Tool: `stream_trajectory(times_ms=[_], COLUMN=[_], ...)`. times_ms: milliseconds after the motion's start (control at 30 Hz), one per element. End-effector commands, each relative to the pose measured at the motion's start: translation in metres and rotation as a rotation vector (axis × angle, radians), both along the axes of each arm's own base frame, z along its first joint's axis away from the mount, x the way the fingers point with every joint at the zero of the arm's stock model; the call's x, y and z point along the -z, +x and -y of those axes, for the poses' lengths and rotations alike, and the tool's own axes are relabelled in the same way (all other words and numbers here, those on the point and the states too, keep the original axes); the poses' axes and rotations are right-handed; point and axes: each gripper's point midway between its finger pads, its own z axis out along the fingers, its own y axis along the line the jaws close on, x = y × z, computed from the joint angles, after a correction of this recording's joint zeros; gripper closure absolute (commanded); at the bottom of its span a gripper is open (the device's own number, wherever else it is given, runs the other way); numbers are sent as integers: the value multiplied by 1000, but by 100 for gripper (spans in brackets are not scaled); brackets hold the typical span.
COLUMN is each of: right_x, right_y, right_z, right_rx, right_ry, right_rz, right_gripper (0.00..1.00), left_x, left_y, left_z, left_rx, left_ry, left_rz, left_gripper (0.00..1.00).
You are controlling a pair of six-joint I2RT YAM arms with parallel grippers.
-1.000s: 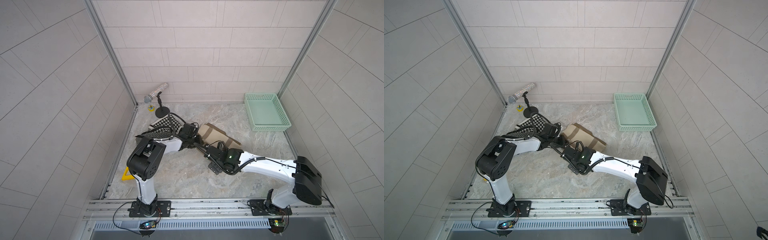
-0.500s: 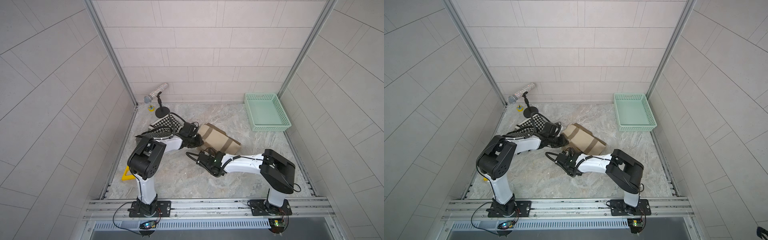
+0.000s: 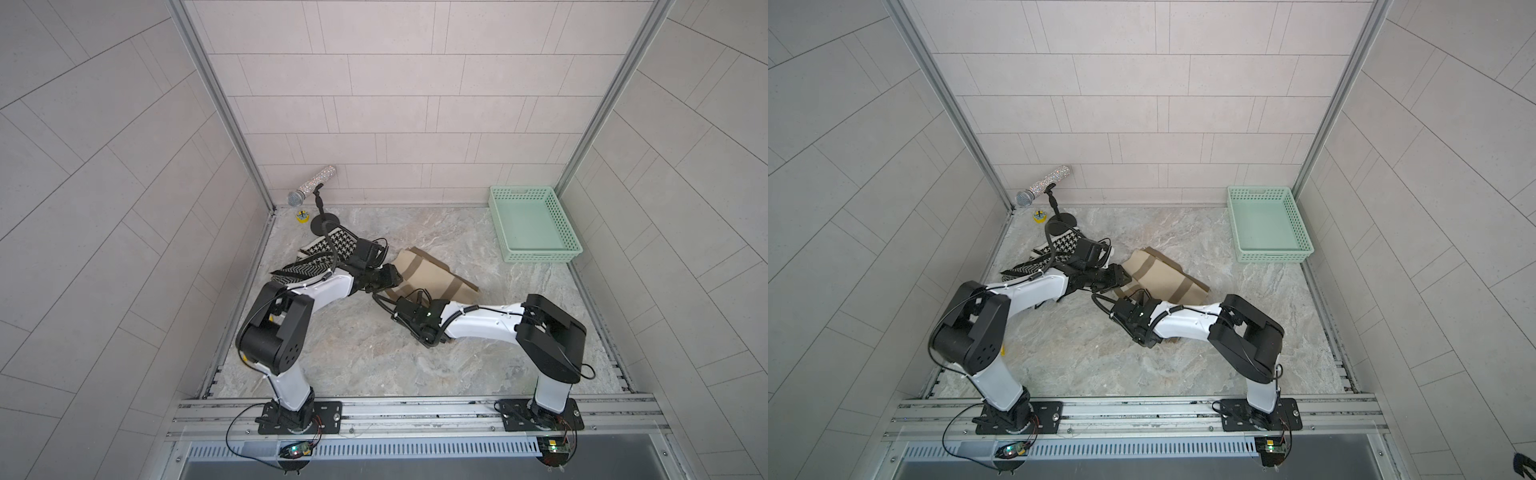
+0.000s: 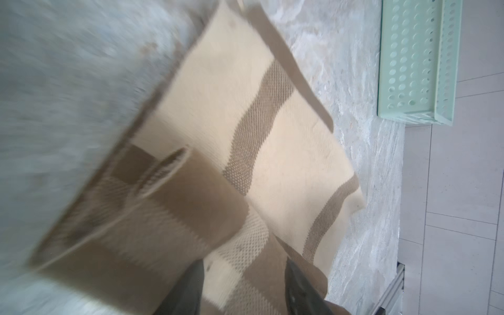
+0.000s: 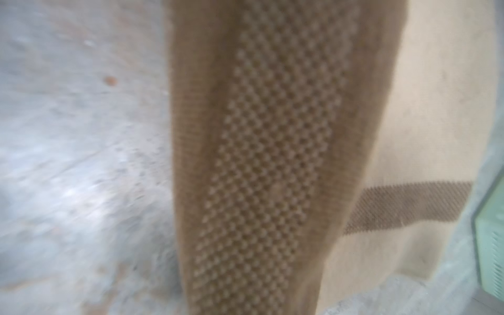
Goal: Roll up the scarf and place it into the basket
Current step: Roll the scarf at the center of the board.
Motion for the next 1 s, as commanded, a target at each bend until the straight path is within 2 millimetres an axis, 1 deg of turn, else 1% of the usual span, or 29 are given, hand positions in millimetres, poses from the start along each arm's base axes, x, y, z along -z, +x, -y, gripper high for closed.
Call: stream_trajectory(times_ms=[0,33,100,200,267,367,467,600,667,767,833,967], right_x=[4,0,-6,-17,-23,-29,-28,-25,-22,-17,-13,-10], right_y=[-48,-48,-48,-39,-31,-20,-11,-4,0,6,8,8], right_z=[-17,-19,-24,-31,-33,-34,-33,-25,-21,-12,-8,-1], right_rx=[59,86,138,206,231,258,290,313,326,357,371,386], right_ry=[204,252,366,562,662,782,866,929,947,947,930,872], right_rz=[-292,-331,-424,-554,-618,-726,-812,-883,-895,-885,-868,-820], right_gripper=[100,100,100,100,100,100,100,99,99,97,95,86], left_x=[-25,-32,-41,-44,-43,-40,-37,-32,-27,-13,-3,11], left_y=[-10,-13,-22,-35,-41,-44,-43,-38,-31,-19,-11,1], left_z=[-27,-30,-34,-40,-40,-30,-11,16,25,33,38,49], left_rx=[-55,-50,-47,-49,-42,-1,70,142,152,145,142,145], left_ry=[69,71,68,66,52,12,-19,-40,-43,-41,-46,-65], left_rz=[37,58,79,106,125,138,138,144,146,136,119,84], left_gripper=[42,41,41,41,44,51,56,63,71,76,78,78])
